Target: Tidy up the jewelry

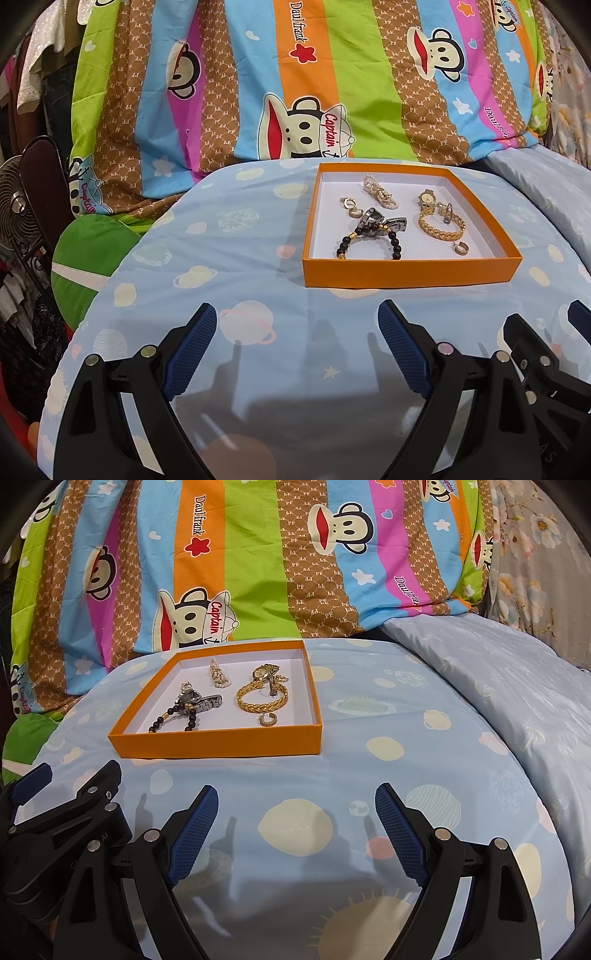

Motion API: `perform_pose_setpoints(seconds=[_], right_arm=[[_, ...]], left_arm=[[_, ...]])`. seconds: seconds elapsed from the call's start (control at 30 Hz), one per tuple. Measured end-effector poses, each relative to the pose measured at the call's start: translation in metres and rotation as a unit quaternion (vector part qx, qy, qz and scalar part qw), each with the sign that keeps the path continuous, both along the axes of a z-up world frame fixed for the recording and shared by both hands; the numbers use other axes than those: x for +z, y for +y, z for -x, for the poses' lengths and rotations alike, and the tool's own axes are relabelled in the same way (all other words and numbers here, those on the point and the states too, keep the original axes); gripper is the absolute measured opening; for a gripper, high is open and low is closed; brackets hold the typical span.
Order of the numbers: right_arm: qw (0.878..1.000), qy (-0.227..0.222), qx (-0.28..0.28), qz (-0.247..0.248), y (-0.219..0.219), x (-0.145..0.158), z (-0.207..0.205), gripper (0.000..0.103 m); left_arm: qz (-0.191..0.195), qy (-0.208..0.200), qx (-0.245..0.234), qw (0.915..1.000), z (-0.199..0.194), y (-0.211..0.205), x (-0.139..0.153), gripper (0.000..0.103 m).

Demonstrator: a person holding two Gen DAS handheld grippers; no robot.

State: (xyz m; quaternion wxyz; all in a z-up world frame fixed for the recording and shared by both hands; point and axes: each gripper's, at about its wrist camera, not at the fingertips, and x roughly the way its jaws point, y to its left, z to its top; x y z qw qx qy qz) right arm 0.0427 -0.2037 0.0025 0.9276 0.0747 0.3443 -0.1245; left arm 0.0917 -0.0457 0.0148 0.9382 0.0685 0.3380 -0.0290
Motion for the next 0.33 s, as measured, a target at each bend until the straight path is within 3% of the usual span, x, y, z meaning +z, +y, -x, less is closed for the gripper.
perform_pose_setpoints(seconds=[0.33], right_arm=[[1.000, -0.001, 0.001, 0.000, 0.0003, 0.0009, 0.0000, 0.086]], left_arm=[[-0.002, -0.006, 0.001, 1.0000, 0.0023, -0.0009, 0.0009, 0.085]])
